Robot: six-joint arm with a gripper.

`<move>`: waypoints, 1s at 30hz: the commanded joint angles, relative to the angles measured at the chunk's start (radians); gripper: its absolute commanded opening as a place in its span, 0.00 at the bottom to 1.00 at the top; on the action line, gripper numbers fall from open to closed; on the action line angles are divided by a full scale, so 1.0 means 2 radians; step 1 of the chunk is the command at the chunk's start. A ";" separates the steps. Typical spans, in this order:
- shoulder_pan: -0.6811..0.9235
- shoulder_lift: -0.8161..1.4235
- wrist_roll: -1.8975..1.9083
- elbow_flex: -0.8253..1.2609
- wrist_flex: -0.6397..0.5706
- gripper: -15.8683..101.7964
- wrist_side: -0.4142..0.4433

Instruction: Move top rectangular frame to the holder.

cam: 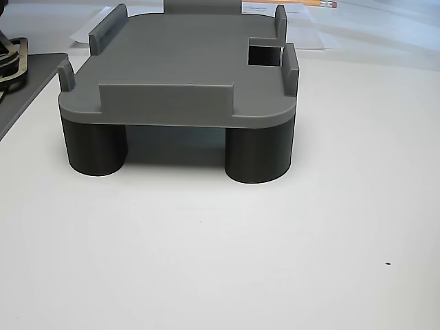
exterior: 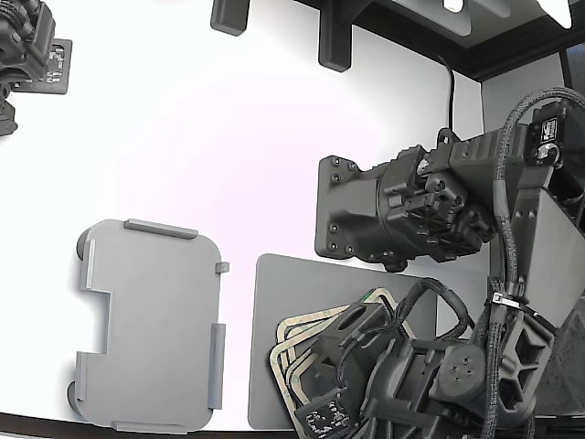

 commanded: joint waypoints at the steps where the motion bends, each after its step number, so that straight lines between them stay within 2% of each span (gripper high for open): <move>1: -0.011 0.008 -0.002 -0.008 0.001 0.53 -0.001; 12: -0.015 0.012 -0.008 0.008 -0.014 0.55 0.000; 21: -0.018 0.014 -0.009 0.012 -0.018 0.46 -0.002; 25: -0.018 0.014 -0.008 0.011 -0.017 0.36 -0.002; 30: -0.018 0.015 -0.005 0.010 -0.013 0.13 -0.002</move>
